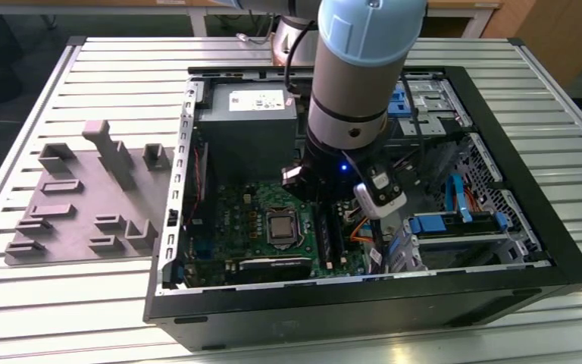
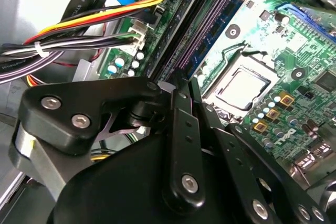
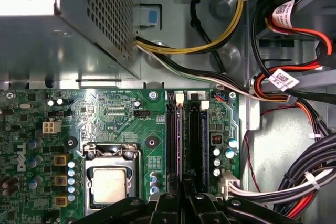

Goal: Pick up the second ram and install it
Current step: 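Insert the second ram into the second slot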

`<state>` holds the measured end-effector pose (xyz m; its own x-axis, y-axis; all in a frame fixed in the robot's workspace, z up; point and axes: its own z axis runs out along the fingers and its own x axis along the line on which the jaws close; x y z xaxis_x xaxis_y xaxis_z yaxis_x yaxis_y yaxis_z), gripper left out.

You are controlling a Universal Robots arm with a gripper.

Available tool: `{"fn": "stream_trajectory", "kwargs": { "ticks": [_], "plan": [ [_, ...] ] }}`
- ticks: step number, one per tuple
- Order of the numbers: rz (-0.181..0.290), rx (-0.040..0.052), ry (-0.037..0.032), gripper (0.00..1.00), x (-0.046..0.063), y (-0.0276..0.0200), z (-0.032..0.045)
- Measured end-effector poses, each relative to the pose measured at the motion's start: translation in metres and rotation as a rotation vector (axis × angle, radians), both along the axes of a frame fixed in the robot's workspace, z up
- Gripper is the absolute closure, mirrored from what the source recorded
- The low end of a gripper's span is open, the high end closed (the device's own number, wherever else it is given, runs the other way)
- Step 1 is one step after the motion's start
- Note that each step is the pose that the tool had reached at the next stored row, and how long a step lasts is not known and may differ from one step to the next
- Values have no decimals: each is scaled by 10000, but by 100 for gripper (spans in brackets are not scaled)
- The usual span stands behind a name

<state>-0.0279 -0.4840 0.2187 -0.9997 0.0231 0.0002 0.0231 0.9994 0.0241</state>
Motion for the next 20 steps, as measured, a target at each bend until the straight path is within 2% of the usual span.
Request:
{"fn": "stream_trajectory", "kwargs": {
  "ticks": [7,11,20],
  "plan": [
    [-3,5,2,86,0,0,-33],
    [-2,38,5,86,1,2,-15],
    [-2,22,12,86,7,-1,-10]
  ]
}}
